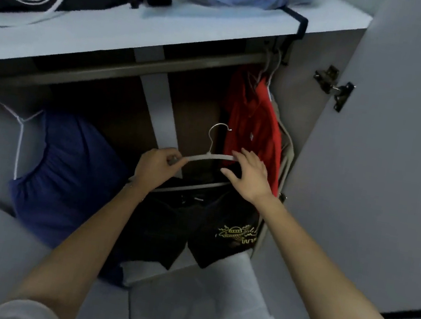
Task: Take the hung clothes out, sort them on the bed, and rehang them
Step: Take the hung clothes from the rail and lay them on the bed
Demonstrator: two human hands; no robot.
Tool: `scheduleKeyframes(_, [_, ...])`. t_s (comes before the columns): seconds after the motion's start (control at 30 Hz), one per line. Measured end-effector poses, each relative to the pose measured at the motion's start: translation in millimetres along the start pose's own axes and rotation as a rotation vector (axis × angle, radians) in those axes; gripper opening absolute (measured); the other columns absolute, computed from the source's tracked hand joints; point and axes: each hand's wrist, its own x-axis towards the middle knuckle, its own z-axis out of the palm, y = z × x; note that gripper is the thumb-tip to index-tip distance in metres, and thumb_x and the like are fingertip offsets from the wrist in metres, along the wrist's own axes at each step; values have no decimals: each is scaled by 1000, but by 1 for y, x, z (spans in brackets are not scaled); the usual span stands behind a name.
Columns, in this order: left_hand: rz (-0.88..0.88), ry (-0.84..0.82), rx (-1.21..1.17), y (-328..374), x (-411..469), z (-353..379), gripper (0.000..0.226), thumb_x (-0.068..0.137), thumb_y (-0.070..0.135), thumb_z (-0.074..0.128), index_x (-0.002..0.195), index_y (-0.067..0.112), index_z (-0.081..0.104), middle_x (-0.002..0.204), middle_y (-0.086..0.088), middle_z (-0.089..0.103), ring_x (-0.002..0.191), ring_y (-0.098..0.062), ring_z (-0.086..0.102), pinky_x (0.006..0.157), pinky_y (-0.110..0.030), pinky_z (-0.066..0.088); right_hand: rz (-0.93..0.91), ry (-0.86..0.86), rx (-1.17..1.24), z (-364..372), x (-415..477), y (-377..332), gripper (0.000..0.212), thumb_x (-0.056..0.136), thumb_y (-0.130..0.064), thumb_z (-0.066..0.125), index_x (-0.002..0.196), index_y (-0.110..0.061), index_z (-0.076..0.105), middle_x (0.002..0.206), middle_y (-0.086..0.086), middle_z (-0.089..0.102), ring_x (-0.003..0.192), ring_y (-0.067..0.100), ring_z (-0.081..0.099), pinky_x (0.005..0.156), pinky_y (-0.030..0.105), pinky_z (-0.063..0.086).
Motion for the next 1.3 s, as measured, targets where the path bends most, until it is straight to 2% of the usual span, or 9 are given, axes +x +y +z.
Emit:
scheduleKeyframes(0.1, [-39,-167,-144,8,9,17,19,90,43,68,74,33,70,67,10,67,67,-6,63,66,-30,51,79,146,56,-8,-19,15,34,93,-44,60,111,-15,59,110,7,62,111,29,56,93,40,42])
scheduleKeyframes(0.17, [-46,-259,-221,13,8,28,14,90,39,69,78,34,72,70,16,68,71,-2,64,70,-27,49,158,203,51,-17,-33,17,28,91,-44,63,87,-18,52,88,3,57,89,28,58,74,38,42])
scheduleKeyframes(0.27, [15,-372,-322,17,3,45,15,92,33,68,78,27,73,58,9,62,57,-3,57,63,-26,43,296,194,17,-23,-72,15,36,90,-52,60,83,-20,47,84,-2,54,78,21,53,62,33,35])
scheduleKeyframes(0.53, [214,-639,-479,66,-21,115,12,92,20,69,81,22,72,67,5,66,67,-5,61,73,-28,47,665,270,-75,-18,-196,21,45,94,-59,50,90,-14,53,92,2,62,82,26,56,62,34,40])
scheduleKeyframes(0.63, [301,-722,-502,104,-36,140,28,89,11,71,73,34,71,70,15,69,67,1,61,74,-24,48,793,300,-127,-28,-246,20,49,94,-61,47,90,-13,54,92,5,64,85,30,58,67,37,44])
scheduleKeyframes(0.8, [473,-883,-519,185,-79,176,29,90,8,68,71,29,69,70,12,68,66,-1,61,75,-24,49,965,494,-73,-45,-340,13,41,95,-56,51,87,-16,55,89,4,65,82,27,59,62,33,40])
scheduleKeyframes(1.03, [732,-1140,-447,293,-203,225,21,97,29,62,77,37,66,71,10,66,70,-11,61,76,-36,50,1193,731,-107,-56,-503,-8,39,93,-48,58,75,-15,51,69,-2,56,67,22,54,50,32,31])
scheduleKeyframes(1.17, [843,-1288,-459,359,-296,233,21,97,30,61,77,33,66,68,12,64,70,-11,60,76,-35,49,1336,826,-122,-57,-603,-26,39,93,-49,58,76,-14,55,68,0,59,66,21,55,54,34,38])
scheduleKeyframes(1.3, [934,-1365,-530,421,-392,231,16,95,31,65,79,35,67,71,15,65,70,-2,57,70,-21,46,1491,946,-136,-54,-698,-47,36,92,-47,58,75,-16,54,70,-1,60,69,22,56,52,33,34])
